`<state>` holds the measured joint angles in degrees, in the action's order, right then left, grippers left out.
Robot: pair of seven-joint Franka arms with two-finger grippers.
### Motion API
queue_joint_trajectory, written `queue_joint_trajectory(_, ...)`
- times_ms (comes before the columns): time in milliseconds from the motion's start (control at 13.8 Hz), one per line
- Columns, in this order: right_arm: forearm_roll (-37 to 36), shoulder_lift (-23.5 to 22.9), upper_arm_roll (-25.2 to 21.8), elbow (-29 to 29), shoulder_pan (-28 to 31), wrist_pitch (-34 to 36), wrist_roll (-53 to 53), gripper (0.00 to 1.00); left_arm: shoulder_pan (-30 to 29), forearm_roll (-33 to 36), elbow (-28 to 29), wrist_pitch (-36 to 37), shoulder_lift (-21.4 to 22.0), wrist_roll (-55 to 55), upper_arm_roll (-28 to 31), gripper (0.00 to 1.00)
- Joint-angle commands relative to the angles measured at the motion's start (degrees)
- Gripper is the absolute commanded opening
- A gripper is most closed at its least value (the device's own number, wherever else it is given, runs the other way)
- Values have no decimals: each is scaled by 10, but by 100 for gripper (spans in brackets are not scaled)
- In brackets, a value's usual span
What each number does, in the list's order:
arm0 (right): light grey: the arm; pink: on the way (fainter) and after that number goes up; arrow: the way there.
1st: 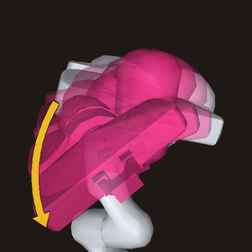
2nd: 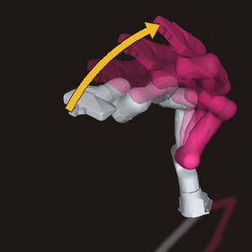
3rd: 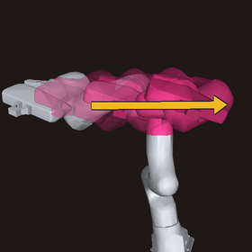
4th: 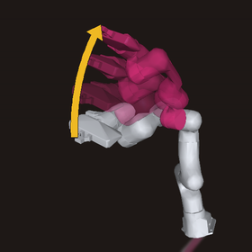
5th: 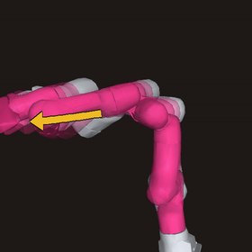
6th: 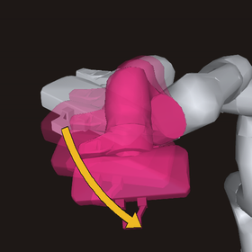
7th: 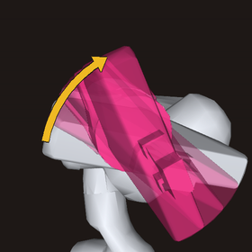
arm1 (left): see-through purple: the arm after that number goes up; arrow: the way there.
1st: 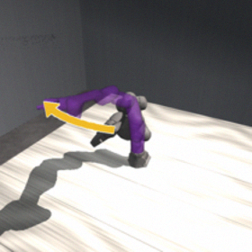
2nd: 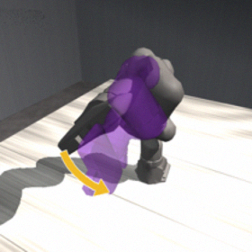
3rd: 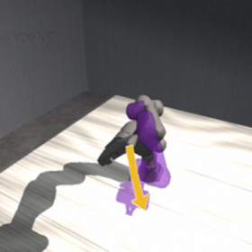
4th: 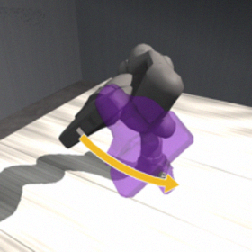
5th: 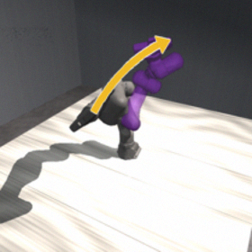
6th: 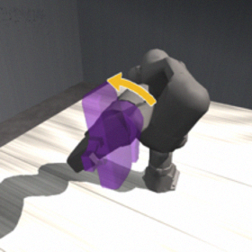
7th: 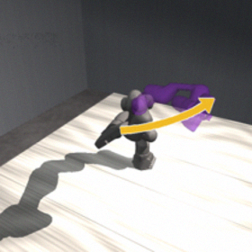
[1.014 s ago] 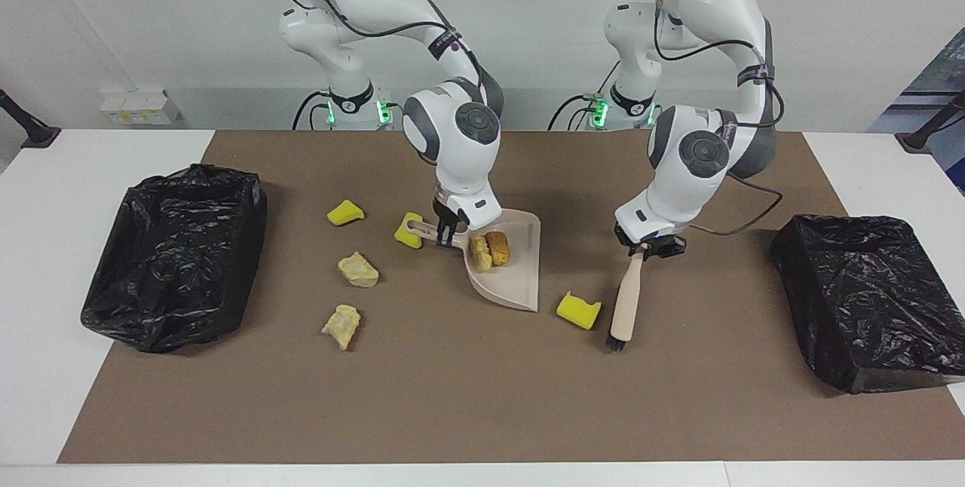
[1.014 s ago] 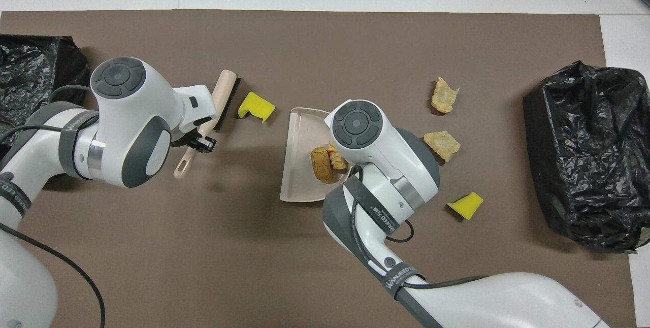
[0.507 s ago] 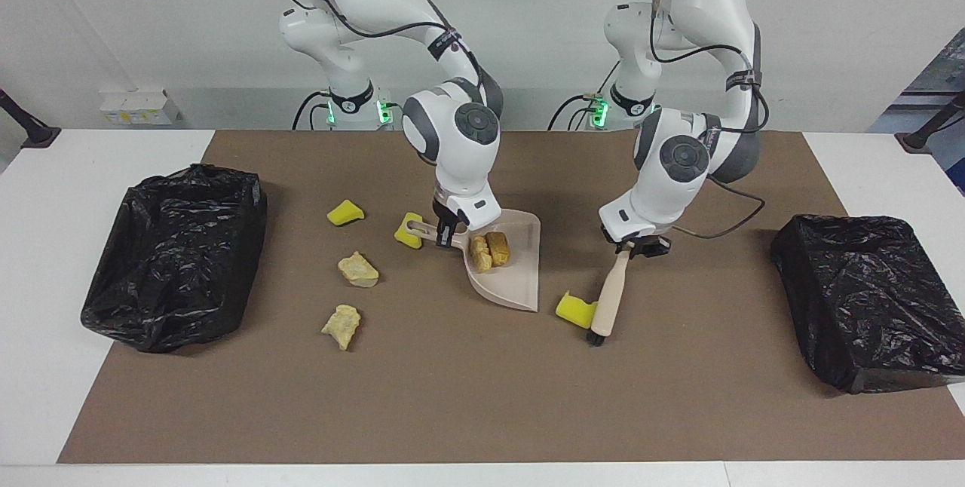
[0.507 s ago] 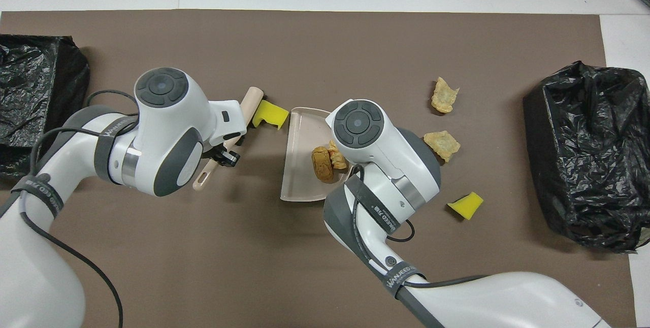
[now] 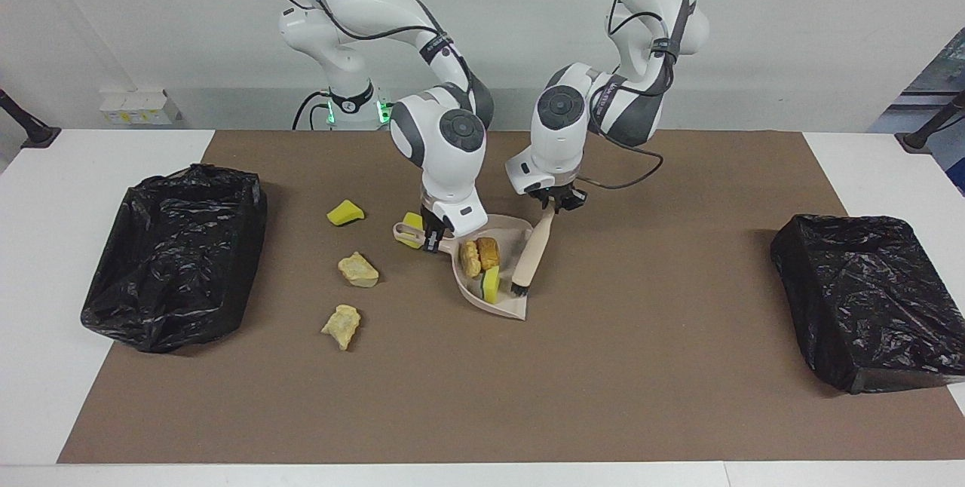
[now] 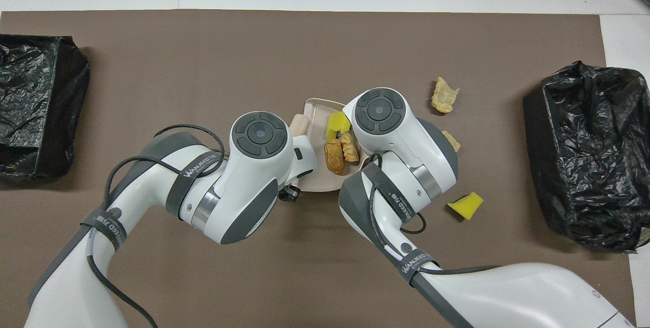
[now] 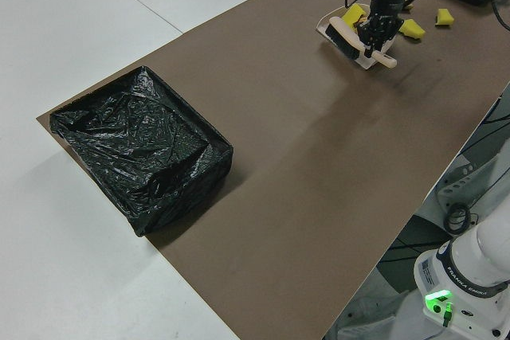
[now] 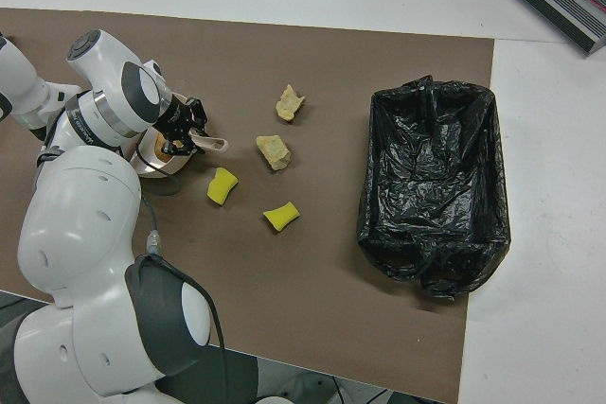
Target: Sweep and dump trash in bin
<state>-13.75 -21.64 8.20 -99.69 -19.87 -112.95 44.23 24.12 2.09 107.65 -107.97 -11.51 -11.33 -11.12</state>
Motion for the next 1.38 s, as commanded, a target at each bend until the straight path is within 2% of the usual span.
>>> queue_joint_trajectory(0, -10, 21, 4, -2, 24, -3, 32, 0, -14, -10, 15, 35, 50, -47, 2, 0)
queue_joint_trajectory(217, -2, 57, 4, 0, 59, 2, 102, 0, -13, -10, 25, 73, 68, -128, 2, 0)
queue_joint_trajectory(290, 0, 68, 4, 1, 72, 7, 120, 0, -7, -10, 46, 65, 82, -169, 1, 0)
queue_joint_trajectory(435, 12, 77, 4, 15, 100, 29, 156, 0, 7, -12, 112, 17, 118, -192, -3, 0)
queue_joint_trajectory(580, 18, 77, 3, 38, 137, 52, 218, 0, 29, -50, 194, -46, 164, -192, -2, 0)
queue_joint_trajectory(797, 33, 76, 3, 51, 205, 56, 298, 0, 88, -103, 271, -78, 221, -201, -3, 0)
queue_joint_trajectory(1014, 25, 75, 2, 63, 278, 56, 388, 0, 175, -129, 309, -103, 245, -290, -3, 0)
queue_joint_trajectory(1304, 10, 76, -1, 81, 361, 59, 485, 0, 268, -132, 350, -179, 245, -445, -3, 0)
